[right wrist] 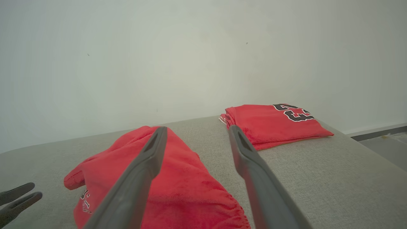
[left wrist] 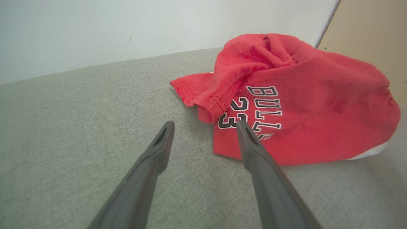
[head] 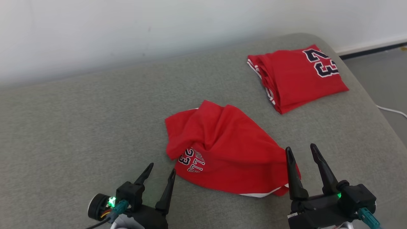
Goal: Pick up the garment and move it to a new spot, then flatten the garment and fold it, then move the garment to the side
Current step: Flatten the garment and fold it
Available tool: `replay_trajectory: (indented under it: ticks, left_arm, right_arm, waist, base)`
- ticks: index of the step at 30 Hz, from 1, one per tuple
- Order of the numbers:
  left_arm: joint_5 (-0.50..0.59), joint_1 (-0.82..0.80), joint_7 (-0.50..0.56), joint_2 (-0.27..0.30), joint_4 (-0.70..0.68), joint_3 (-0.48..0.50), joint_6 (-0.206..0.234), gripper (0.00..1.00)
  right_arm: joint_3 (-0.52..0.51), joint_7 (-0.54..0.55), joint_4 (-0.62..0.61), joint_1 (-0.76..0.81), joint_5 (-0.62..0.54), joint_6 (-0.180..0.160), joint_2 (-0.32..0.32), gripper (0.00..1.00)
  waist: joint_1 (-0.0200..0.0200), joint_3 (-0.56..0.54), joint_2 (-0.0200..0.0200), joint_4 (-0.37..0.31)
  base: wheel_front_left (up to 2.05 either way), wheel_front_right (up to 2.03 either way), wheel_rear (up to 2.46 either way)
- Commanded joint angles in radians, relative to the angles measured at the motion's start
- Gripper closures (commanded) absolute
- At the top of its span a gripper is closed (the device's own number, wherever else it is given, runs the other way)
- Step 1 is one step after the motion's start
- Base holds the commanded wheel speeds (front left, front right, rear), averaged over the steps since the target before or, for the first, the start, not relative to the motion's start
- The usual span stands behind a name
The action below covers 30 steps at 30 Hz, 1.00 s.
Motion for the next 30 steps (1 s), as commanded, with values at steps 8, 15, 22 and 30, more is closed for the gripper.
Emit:
replay_trajectory:
  ticks: [8, 15, 22, 30]
  left_arm:
    - [-0.070, -0.124, -0.003, 0.033, 0.151, -0.084, 0.002, 0.00]
    - [-0.128, -0.177, -0.003, 0.029, 0.229, -0.146, 0.002, 1.00]
    - [-0.123, -0.156, -0.003, 0.041, 0.149, -0.096, 0.005, 1.00]
    - [-0.088, 0.004, -0.003, 0.064, -0.061, -0.005, 0.042, 1.00]
  right_arm:
    - [-0.003, 0.000, 0.005, -0.021, 0.007, -0.003, 0.025, 0.00]
    - [-0.018, 0.000, 0.007, -0.021, 0.002, -0.003, 0.031, 0.00]
    - [-0.042, 0.000, 0.000, 0.000, -0.005, -0.003, 0.032, 0.00]
    - [-0.048, -0.001, 0.012, 0.021, -0.007, -0.003, 0.032, 0.00]
  waist:
    - [0.0000, 0.083, -0.0001, -0.116]
    - [0.0000, 0.089, -0.0001, -0.131]
    - [0.0000, 0.062, -0.0001, -0.067]
    - [0.0000, 0.010, -0.0001, 0.088]
  base:
    - [0.00, 0.00, 0.00]
    - [0.00, 0.00, 0.00]
    - [0.00, 0.00, 0.00]
    - [0.00, 0.00, 0.00]
